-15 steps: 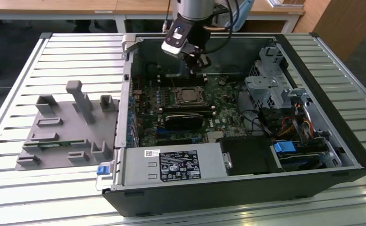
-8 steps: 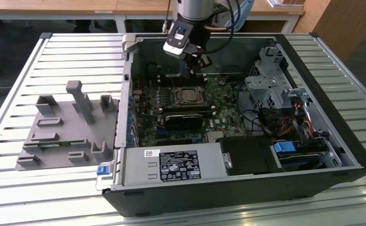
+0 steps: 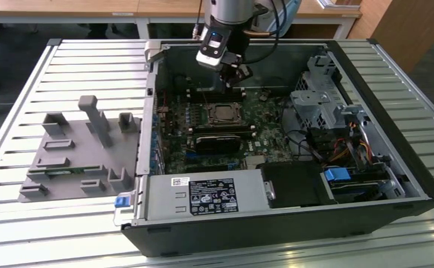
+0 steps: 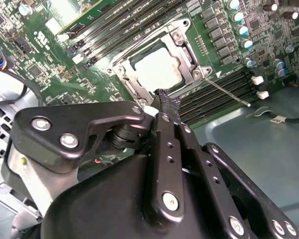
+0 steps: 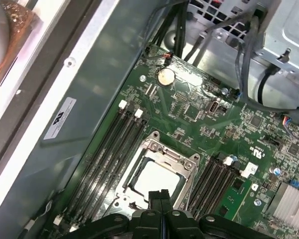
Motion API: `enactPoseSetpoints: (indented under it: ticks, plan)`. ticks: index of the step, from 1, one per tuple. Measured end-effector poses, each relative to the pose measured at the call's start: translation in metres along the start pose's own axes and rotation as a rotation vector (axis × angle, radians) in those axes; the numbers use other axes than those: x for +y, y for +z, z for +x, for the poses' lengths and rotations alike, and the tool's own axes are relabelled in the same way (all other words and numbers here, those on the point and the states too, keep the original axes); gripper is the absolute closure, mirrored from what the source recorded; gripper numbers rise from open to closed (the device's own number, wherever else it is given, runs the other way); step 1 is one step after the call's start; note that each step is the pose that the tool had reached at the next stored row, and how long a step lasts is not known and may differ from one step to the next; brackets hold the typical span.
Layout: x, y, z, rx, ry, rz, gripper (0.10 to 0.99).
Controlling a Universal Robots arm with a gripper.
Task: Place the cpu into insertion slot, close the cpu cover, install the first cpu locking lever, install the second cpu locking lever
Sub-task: 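Install the first cpu locking lever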
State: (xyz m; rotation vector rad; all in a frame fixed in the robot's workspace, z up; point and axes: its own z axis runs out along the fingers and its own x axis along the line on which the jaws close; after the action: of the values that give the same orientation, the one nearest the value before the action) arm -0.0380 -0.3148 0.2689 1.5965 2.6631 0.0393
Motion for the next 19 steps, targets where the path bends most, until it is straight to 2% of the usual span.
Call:
enactPoseSetpoints:
  ticks: [9, 19]
  plan:
    - [-0.0001, 0.0000, -0.0004, 0.0023, -0.055, -0.001, 0.961]
    - [-0.0003, 0.0000, -0.0007, 0.0062, -0.151, -0.003, 0.961]
